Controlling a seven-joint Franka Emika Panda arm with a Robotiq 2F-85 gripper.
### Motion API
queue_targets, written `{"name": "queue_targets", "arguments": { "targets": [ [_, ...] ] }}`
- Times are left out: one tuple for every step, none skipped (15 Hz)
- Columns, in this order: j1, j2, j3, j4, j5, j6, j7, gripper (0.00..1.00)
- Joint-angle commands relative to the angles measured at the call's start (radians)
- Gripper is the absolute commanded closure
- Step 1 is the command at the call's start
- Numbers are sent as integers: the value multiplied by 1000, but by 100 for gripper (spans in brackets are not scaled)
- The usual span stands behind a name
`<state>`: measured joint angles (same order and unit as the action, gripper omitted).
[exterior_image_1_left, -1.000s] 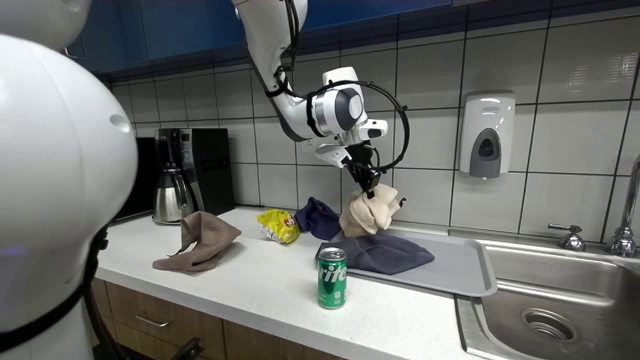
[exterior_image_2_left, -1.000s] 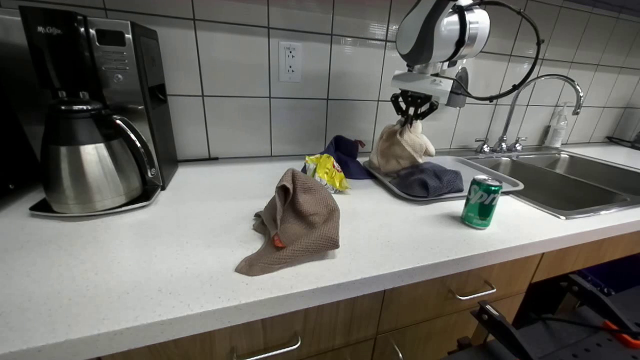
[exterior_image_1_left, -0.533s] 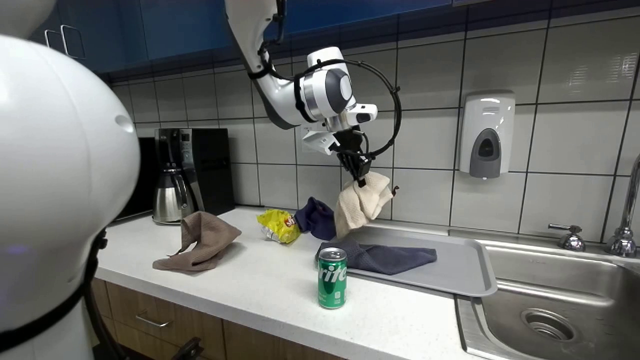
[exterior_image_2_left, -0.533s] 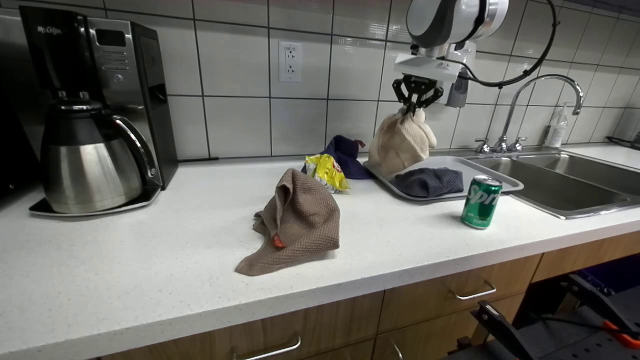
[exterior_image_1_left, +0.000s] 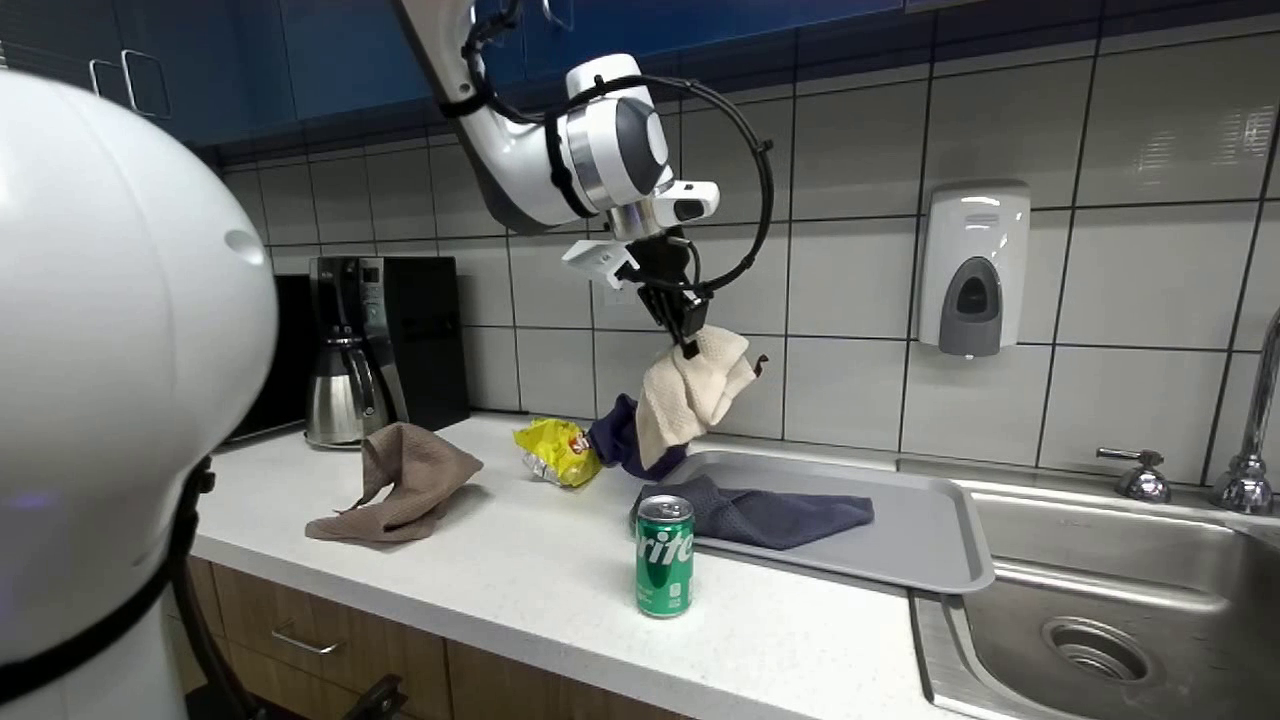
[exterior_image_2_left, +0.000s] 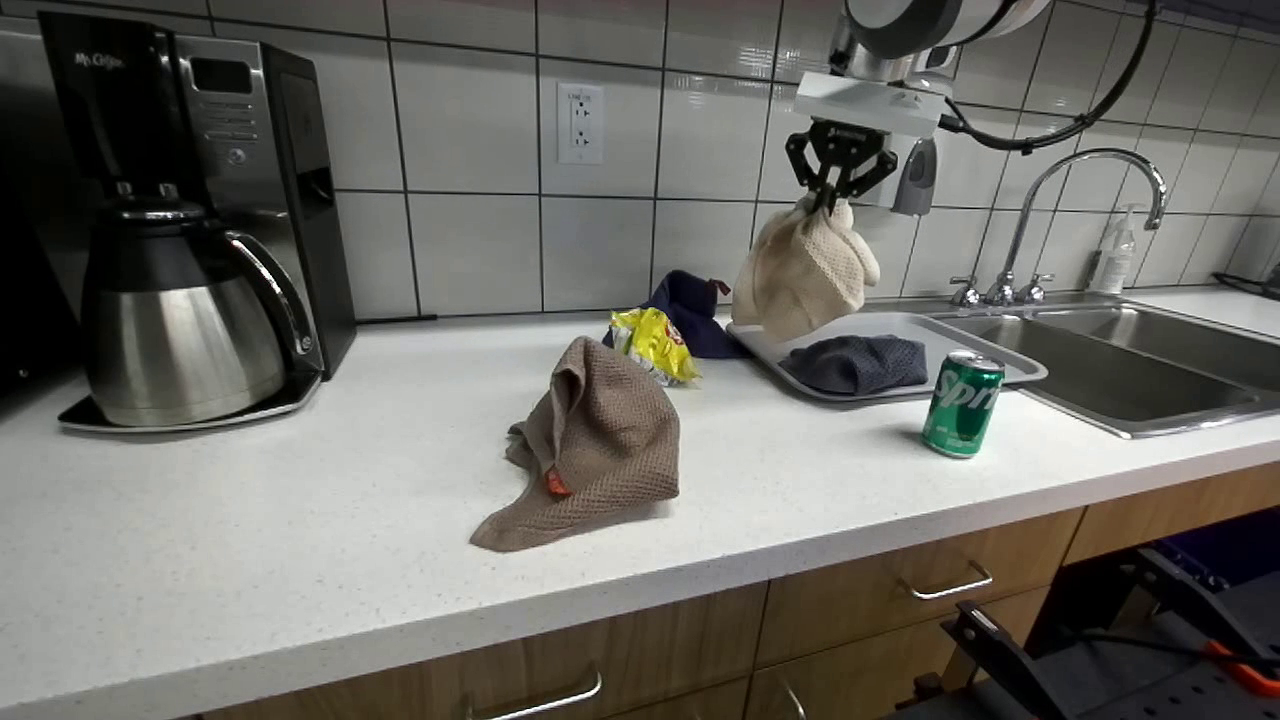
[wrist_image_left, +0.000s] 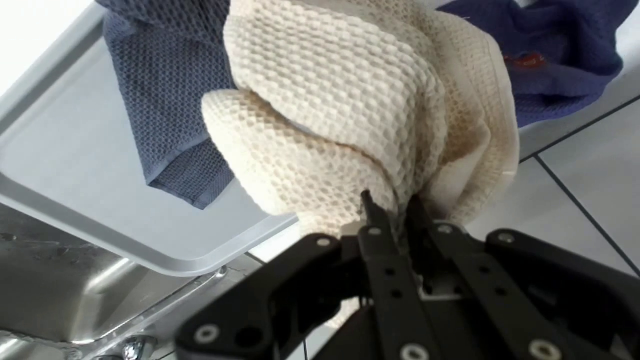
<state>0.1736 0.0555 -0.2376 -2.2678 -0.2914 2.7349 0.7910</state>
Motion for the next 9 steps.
{"name": "queue_targets", "arguments": {
  "targets": [
    [-60, -121, 87, -117, -47, 5, 38, 97],
    [-70, -140, 108, -138, -48, 6, 37, 97],
    [-81, -157, 129, -159, -44, 9, 33, 97],
    [-91, -172, 149, -177, -37, 9, 27, 97],
    [-100, -185, 169, -193, -30, 9, 22, 97],
    [-107, -195, 187, -205, -20, 7, 15, 97],
    [-114, -203, 203, -219, -16, 10, 10, 97],
    [-119, -209, 220, -231, -13, 12, 6, 97],
    [-124, -213, 234, -240, -11, 12, 5, 97]
  ]
}}
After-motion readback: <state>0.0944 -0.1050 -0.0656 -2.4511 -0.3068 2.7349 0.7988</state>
